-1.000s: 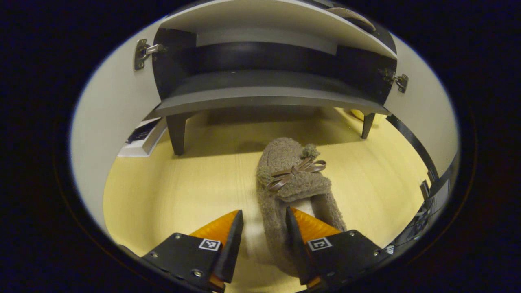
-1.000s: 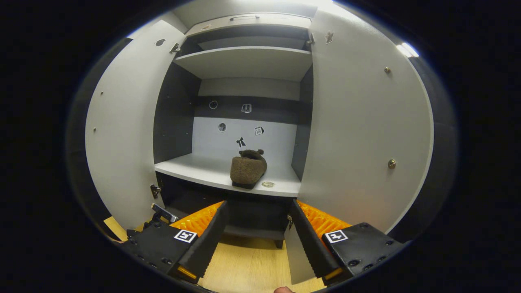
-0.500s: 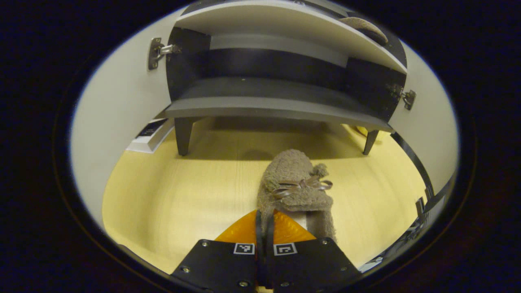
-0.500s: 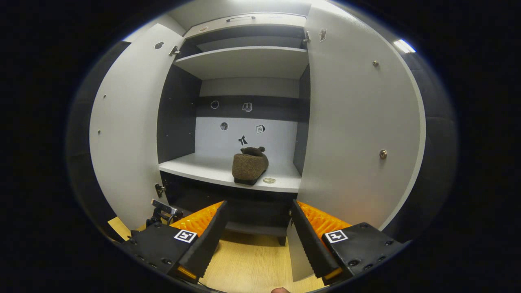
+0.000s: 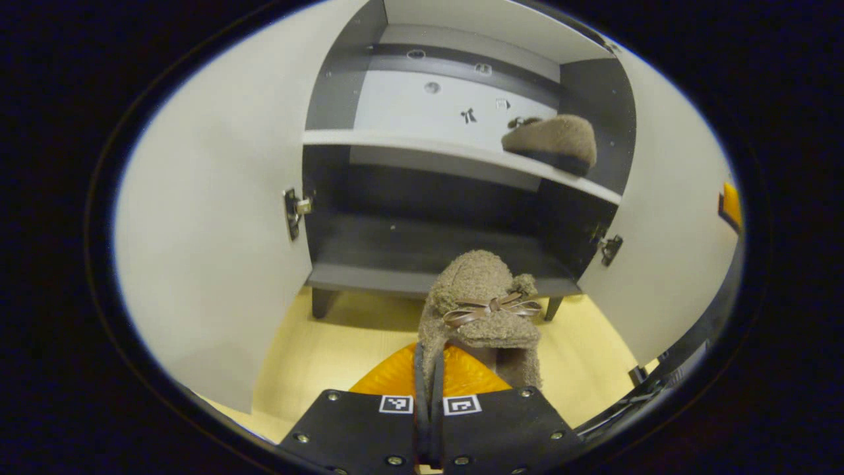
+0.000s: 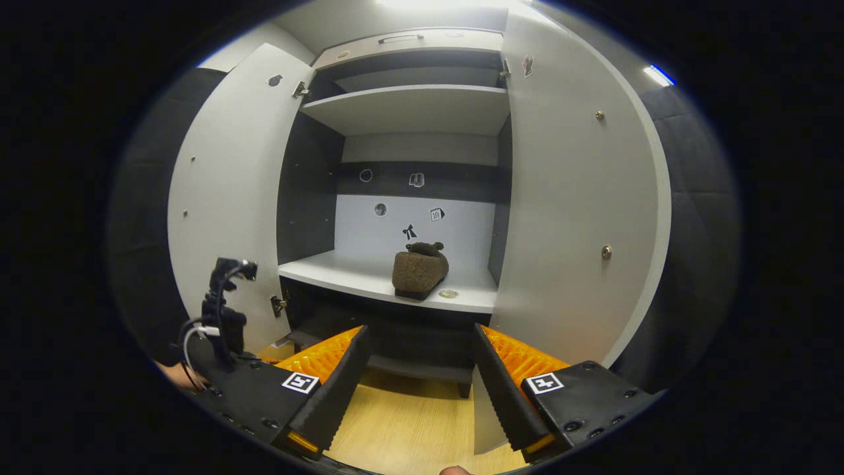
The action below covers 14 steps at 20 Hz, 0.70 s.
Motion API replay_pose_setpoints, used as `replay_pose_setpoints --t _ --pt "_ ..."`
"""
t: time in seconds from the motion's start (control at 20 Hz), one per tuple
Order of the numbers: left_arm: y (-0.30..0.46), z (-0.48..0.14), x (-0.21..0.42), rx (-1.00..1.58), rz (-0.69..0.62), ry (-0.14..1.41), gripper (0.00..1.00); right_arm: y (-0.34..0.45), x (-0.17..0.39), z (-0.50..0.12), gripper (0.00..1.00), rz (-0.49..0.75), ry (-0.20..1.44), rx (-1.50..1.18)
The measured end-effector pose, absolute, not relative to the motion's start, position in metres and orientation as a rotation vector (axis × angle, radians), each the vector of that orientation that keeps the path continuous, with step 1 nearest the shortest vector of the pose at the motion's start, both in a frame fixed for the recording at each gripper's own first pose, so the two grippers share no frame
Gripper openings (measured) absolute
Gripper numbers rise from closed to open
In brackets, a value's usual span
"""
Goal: Grab one shoe with the right hand and put it into the shoe cabinet, grab the other shoe with the left hand and put it into the shoe cabinet; then close the right door with the right hand and the left door with the left hand.
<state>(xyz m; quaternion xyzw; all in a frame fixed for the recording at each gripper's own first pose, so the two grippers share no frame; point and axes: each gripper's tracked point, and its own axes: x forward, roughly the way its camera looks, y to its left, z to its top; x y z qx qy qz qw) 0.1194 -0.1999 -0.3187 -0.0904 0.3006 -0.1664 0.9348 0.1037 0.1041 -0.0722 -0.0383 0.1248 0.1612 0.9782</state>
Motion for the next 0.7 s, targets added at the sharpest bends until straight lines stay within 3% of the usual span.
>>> replay_pose_setpoints --t 0.7 --pt "-0.206 -0.203 0.223 -0.305 -0.286 0.315 0.01 0.081 0.082 -0.078 0.97 0.295 0.265 -0.048"
